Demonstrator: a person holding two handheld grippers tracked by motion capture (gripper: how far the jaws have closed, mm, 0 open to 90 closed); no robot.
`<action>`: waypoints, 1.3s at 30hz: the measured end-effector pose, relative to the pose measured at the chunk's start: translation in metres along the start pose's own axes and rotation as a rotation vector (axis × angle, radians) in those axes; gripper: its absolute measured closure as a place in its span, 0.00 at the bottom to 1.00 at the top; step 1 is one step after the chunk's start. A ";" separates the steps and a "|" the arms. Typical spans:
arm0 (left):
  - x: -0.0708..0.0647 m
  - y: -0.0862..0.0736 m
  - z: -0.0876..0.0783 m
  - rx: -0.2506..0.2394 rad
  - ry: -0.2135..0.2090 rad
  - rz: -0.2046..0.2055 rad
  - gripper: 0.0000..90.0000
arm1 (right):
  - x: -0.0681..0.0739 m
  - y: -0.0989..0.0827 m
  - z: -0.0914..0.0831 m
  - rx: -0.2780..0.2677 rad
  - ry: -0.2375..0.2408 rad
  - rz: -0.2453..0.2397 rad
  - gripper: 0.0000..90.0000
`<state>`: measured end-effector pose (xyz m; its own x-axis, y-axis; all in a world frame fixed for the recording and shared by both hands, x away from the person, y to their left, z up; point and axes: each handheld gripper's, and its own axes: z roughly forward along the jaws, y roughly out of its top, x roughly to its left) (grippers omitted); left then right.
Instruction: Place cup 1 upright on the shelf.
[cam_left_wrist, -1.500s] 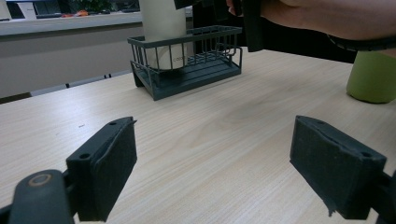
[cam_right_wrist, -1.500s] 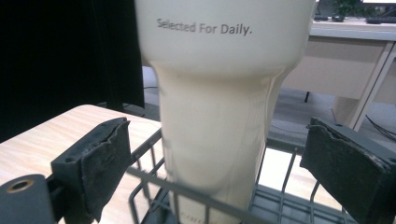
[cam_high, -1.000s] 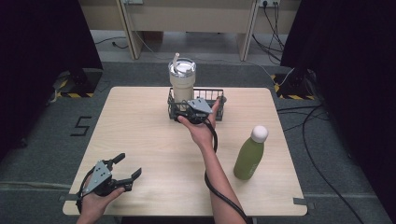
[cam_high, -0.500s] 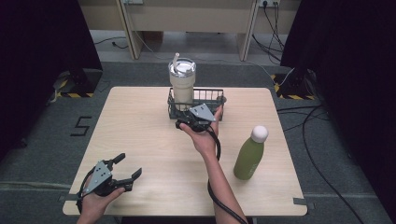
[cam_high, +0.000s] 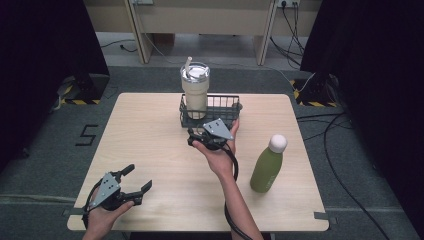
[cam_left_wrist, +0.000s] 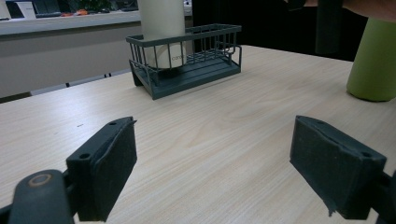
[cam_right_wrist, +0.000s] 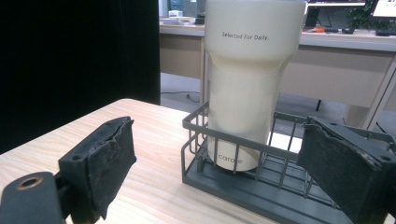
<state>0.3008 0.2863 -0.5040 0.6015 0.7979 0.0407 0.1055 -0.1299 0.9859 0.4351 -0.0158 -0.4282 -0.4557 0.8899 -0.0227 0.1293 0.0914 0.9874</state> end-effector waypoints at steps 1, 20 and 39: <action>0.000 0.000 0.000 0.000 0.000 0.000 0.16 | 0.001 0.000 -0.003 -0.001 0.003 0.004 0.12; -0.001 0.000 0.001 0.003 -0.004 0.001 0.16 | 0.000 -0.008 -0.056 -0.056 0.004 0.017 0.16; -0.003 0.000 0.004 0.006 -0.013 0.005 0.16 | 0.000 -0.011 -0.109 -0.094 -0.008 0.014 0.16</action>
<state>0.3024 0.2817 -0.5047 0.6126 0.7892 0.0433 0.1070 -0.1371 0.9848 0.3383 -0.0657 -0.4221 -0.4473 0.8943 -0.0098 0.0521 0.0369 0.9980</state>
